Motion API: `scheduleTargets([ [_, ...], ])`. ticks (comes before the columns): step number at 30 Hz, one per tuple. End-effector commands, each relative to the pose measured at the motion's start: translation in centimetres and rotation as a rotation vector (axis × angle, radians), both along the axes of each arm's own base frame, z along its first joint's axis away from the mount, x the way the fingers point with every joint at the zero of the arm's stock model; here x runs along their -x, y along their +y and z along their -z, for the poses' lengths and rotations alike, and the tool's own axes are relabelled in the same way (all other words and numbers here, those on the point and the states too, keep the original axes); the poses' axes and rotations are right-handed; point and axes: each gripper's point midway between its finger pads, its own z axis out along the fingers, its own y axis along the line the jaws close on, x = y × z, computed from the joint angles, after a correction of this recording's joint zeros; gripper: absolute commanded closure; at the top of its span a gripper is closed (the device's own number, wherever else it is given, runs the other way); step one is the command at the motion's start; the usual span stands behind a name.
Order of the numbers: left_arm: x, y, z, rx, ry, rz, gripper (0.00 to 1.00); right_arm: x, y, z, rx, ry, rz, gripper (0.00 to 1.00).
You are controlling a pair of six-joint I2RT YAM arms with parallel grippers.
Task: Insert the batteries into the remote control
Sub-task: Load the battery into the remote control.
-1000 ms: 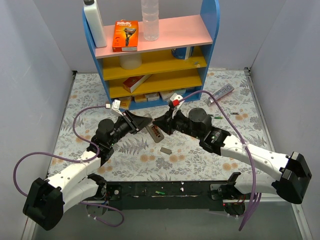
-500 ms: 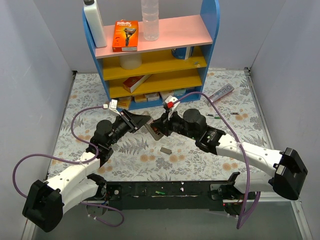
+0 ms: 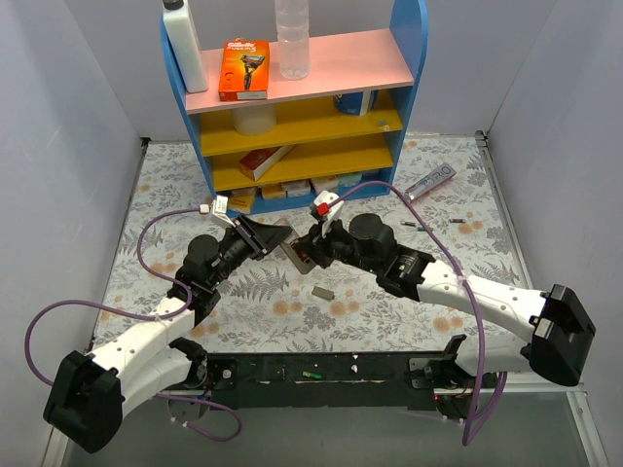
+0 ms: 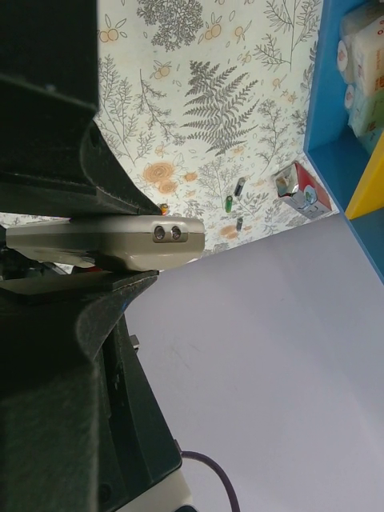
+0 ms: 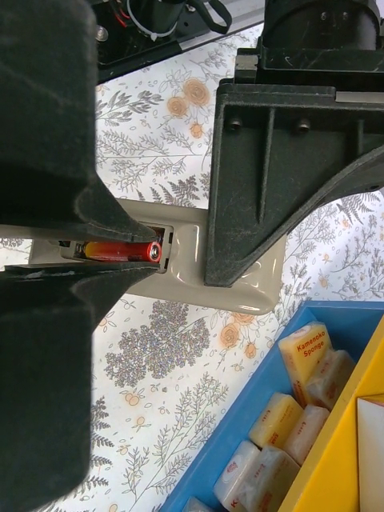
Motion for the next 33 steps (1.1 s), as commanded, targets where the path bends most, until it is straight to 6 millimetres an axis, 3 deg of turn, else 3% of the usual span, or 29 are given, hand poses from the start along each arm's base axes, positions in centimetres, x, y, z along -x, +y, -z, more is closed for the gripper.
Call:
scheduleTargets([
  [1,0.54,0.16,-3.41,0.052,-0.105,0.011,1.00,-0.54,0.03,0.36,0.046,-0.011,0.018,0.97],
  [22,0.79,0.00,-3.21,0.051,-0.093,0.027,1.00,-0.83,0.56,1.28,0.065,0.002,0.022,0.76],
  [33,0.76,-0.02,-3.06,0.049,-0.085,0.027,1.00,-1.10,0.37,1.25,0.069,-0.003,0.039,0.73],
])
